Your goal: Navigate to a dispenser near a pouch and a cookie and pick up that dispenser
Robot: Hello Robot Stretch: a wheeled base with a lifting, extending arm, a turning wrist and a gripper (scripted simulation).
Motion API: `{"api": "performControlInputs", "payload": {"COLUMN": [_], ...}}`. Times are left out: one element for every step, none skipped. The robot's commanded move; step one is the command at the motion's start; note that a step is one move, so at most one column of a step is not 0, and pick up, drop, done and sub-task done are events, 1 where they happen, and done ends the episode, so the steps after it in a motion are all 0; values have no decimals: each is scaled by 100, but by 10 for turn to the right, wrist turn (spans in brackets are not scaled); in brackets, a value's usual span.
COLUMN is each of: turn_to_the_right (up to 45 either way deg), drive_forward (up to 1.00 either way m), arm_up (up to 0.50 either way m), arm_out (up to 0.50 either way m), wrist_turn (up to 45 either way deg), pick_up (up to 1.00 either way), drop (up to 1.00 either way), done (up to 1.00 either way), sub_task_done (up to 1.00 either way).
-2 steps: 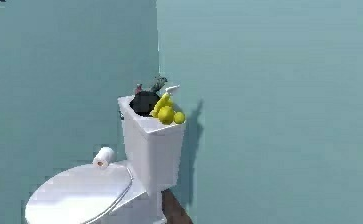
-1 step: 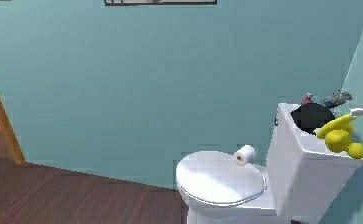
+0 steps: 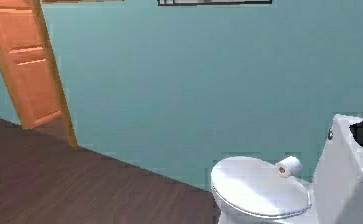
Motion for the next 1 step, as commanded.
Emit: {"api": "performControlInputs", "payload": {"turn_to_the_right": [0], "drive_forward": [5], "arm_up": [0], "arm_out": [0], "wrist_turn": [0], "pick_up": [0], "drop": [0], "done": [0], "sub_task_done": [0]}}
